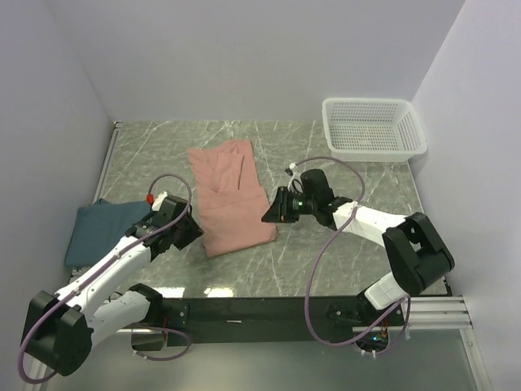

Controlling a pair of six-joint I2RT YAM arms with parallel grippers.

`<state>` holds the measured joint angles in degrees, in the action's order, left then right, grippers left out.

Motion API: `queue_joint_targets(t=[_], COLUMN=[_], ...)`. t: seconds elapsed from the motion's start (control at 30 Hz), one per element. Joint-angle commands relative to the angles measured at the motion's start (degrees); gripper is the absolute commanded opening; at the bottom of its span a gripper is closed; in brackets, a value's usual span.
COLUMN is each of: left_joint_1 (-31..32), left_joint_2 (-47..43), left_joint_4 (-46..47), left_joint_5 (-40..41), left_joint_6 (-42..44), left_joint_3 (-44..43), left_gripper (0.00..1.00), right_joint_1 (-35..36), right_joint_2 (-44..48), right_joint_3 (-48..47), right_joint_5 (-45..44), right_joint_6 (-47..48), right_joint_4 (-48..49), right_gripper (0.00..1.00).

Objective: Fold and stack the t-shirts
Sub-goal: Fold the tshirt

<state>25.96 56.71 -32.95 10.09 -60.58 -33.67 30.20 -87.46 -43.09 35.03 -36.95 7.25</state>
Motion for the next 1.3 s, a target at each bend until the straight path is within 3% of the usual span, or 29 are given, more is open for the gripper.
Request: queue_joint_targets(t=[0.0,0.17,0.4,0.53,0.73,0.93,1.1,1.27], left_joint_1=[0.1,0.2,0.7,0.7,0.7,0.6,0.1,-0.4], left_joint_2=[-0.9,2.7,4.7,6.0,9.1,11.8,9.7,4.1], left_joint_4=[5.6,11.6,14.4,16.0,15.4,14.8,12.4,9.9], left_joint_5=[-6.1,-11.8,-11.0,-12.5,-11.2,-11.4,-10.3,-6.0], left_joint_6=[1.6,0.4,1.4,1.8,-1.3,-5.1,-5.2,-3.5], left_joint_3=[-1.3,0.8,3.7,3.6,5.4,10.0,10.2,4.0], left_gripper=[0.48,0.46,0.46,0.45,0.40,0.35,0.34,0.39], right_joint_1=[-0.4,-1.9,-2.8,-2.8,-3.1,-8.8,-10.9,-10.8], right_joint_2=[0.4,-1.0,-1.1,-3.0,-9.9,-18.9,-16.0,-8.4], right_joint_3=[-3.2,0.8,4.1,3.4,2.3,10.0,12.4,6.0], right_joint_5=[-1.5,-1.2,-3.0,2.4,3.3,8.8,9.2,8.1], right_joint_6=[4.5,2.1,6.5,3.7,0.5,-7.3,-5.1,-3.0], right_joint_4=[-3.7,1.1,0.8,5.3,9.2,23.6,20.5,12.4], right_gripper=[0.30,0.30,0.40,0.41,0.41,0.39,0.38,0.38])
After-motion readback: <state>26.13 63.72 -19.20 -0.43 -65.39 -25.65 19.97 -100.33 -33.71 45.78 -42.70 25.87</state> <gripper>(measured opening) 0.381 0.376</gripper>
